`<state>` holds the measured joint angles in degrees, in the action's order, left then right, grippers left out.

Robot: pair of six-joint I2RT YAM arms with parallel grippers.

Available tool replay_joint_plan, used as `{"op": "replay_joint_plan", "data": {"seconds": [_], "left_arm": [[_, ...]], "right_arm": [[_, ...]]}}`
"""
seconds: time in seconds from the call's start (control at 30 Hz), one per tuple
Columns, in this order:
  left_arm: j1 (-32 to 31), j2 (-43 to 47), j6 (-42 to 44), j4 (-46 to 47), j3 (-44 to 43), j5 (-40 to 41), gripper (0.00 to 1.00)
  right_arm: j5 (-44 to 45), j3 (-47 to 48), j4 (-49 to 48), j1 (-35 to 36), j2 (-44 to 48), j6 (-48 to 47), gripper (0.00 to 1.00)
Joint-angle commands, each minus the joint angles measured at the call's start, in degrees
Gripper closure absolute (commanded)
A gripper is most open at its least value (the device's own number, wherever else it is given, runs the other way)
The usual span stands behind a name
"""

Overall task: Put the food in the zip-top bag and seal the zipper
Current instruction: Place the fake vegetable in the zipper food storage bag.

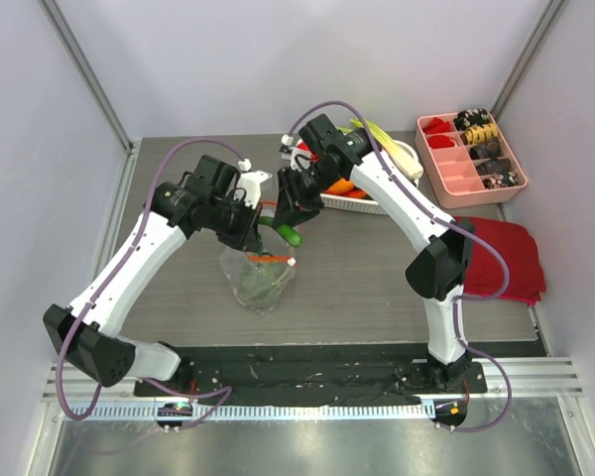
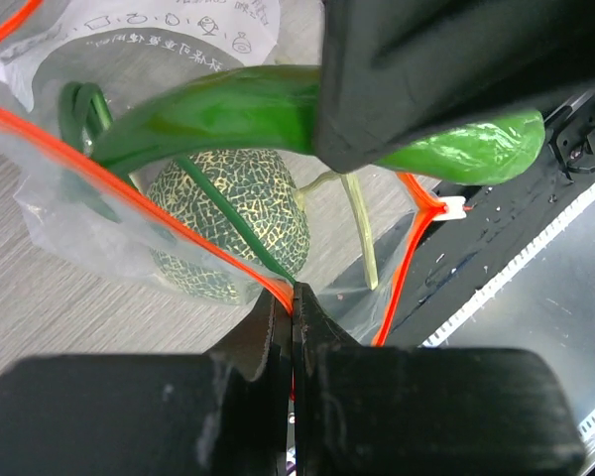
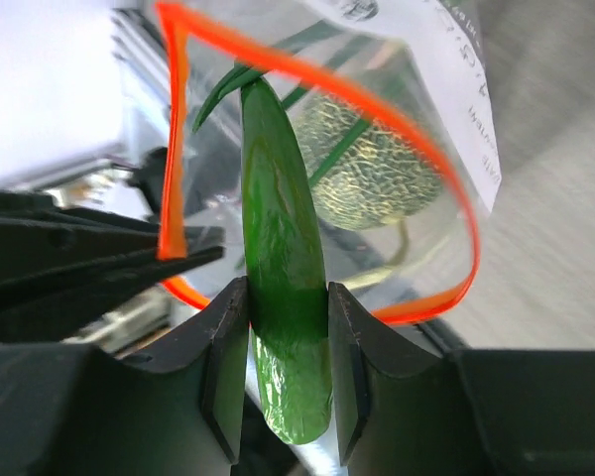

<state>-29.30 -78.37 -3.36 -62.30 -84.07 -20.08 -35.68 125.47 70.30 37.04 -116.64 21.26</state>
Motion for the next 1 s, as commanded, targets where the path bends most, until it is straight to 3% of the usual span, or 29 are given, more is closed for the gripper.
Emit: {"op": "replay_joint_plan", "data": {"seconds": [0.0,0.27,0.37,0.4,0.43,0.5,0.63,0.77,0.93,0.97], "left_arm": [[-0.32,2.17,0.54,3.06,0.31,0.12,1.00],[-0.32,3.13,-0.16,3.15,1.10,-1.98,1.00],[-0.32,3.57,-0.69,3.59,1.45,-3.83,1.00],[-0.32,3.66,-1.21,3.94,1.63,-3.92,1.00],[-0.32,3.84,-1.30,4.03,1.81,-3.92,1.00],[-0.15,4.18,-1.39,3.77,1.81,-4.18,1.00],[2.84,4.89,-3.23,4.47,2.86,-7.51,1.00],[10.11,4.02,-5.17,4.91,3.21,-14.79,1.00],[12.95,3.04,-5.00,5.17,3.56,-17.37,1.00],[12.95,3.22,-4.91,5.35,3.74,-17.71,1.00]], "right_arm": [[-7.91,0.56,-4.39,-1.71,-2.45,12.74,0.99],[-0.63,0.21,-7.29,0.31,-1.13,15.66,0.99],[2.89,2.23,-7.29,1.28,-1.75,15.31,0.68],[3.77,2.58,-7.37,1.37,-1.58,15.31,0.42],[3.60,2.85,-7.46,1.46,-1.40,15.31,0.31],[2.73,3.29,-8.16,1.55,-0.70,13.64,0.19],[1.41,6.44,-9.57,-1.25,0.62,9.08,0.13],[-0.17,8.12,-9.92,-6.79,1.50,4.07,0.08],[-2.81,10.32,-10.53,-15.14,1.68,-11.29,0.07],[0.23,9.63,-10.80,-16.72,2.55,-14.02,0.10]]}}
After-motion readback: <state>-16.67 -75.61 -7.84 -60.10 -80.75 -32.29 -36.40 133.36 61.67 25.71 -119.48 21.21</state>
